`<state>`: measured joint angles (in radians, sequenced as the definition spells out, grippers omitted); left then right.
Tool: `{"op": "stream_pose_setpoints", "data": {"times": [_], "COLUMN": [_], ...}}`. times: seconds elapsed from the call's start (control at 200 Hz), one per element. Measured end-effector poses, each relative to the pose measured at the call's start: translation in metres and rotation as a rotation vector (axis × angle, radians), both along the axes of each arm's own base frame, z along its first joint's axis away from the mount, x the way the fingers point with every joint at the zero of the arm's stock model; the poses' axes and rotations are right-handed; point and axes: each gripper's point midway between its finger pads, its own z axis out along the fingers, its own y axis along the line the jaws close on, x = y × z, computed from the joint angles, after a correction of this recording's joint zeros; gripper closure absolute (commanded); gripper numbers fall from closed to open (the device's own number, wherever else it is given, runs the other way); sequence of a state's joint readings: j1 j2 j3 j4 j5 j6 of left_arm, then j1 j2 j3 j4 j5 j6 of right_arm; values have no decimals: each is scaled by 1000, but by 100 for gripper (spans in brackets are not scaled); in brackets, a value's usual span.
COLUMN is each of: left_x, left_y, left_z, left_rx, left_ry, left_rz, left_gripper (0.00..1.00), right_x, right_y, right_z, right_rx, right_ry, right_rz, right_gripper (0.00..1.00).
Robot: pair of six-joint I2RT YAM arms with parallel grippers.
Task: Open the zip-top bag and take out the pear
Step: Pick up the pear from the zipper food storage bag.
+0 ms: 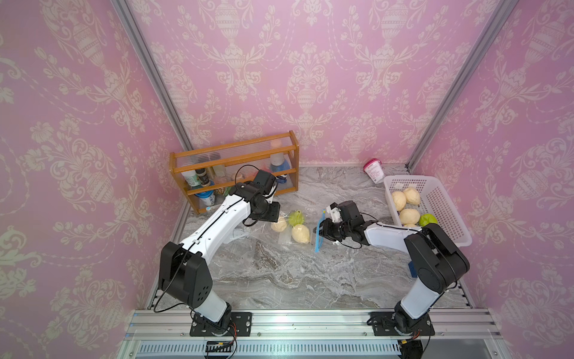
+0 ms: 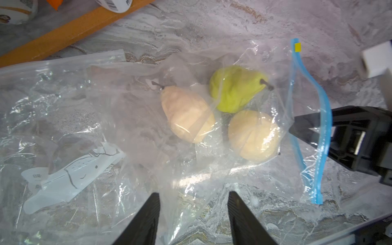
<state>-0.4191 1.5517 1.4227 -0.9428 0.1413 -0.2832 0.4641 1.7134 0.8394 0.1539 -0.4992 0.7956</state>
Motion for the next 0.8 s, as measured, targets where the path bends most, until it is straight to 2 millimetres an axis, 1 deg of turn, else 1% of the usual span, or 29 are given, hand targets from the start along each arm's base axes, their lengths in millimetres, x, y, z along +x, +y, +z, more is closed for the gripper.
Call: {"op": "stream_pose_setpoints", "data": {"times": [0.085,0.15,0.215,0.28,0.355,0.42,0.46,0.49,0.57,0.65,0.73,0.801], "left_x": [-11,-19,-29,-37,-41,-41,-40,-38,-31,-23,-18,-18], "left_y": [-19,-34,-46,-55,-58,-60,-61,-62,-66,-70,-71,-71], "left_z": [10,5,-9,-31,-56,-70,-75,-77,-79,-84,-95,-106], "left_rx": [-84,-126,-151,-162,-151,-142,-142,-146,-160,-175,-178,-172], "left_ry": [8,33,82,150,210,234,238,235,216,199,197,209], "left_rz": [-30,-53,-67,-69,-58,-50,-43,-39,-27,-15,4,17], "left_gripper": [57,64,71,77,79,80,80,81,82,85,87,87], "right_x": [-2,-4,-6,-9,-12,-14,-15,-16,-18,-20,-25,-29], "right_y": [4,7,9,10,11,11,11,11,11,11,13,14], "right_z": [2,2,2,2,1,1,1,1,4,5,3,2], "right_rx": [5,6,5,2,-6,-13,-20,-24,-29,-34,-43,-52], "right_ry": [-12,-15,-19,-23,-28,-35,-42,-48,-67,-79,-88,-94], "right_rz": [20,35,49,65,86,101,112,121,145,169,199,223], "right_gripper": [58,53,51,50,50,48,45,43,43,46,51,52]}}
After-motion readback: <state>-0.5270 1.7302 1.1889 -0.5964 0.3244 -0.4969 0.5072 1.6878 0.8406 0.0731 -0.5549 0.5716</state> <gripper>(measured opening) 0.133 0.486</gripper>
